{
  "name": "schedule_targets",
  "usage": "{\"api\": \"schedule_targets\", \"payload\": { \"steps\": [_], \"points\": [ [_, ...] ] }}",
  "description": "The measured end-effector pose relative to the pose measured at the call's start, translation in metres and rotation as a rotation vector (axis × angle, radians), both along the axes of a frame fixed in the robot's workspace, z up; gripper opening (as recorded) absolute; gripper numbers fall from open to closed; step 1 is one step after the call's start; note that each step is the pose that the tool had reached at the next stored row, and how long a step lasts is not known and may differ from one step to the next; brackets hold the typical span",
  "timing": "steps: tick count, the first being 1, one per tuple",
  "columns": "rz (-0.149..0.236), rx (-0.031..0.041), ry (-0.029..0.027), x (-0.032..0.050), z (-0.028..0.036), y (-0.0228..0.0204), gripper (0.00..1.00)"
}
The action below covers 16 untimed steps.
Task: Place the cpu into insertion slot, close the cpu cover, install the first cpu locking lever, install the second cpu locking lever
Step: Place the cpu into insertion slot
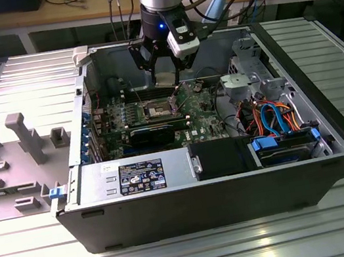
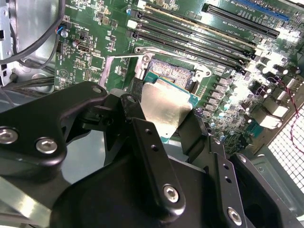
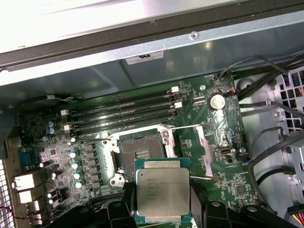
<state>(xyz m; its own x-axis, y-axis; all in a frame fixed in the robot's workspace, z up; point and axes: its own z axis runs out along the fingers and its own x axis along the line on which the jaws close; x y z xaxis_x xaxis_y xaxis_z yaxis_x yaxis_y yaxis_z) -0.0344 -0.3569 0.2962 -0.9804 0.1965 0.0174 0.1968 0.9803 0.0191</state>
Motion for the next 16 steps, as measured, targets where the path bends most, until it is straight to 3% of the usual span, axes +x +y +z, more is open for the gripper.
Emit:
{"api": "schedule_targets", "payload": {
  "steps": [16],
  "points": [
    [-0.015,0.0000,0.0000,0.0000,0.0000,0.0000,0.55]
  ]
}}
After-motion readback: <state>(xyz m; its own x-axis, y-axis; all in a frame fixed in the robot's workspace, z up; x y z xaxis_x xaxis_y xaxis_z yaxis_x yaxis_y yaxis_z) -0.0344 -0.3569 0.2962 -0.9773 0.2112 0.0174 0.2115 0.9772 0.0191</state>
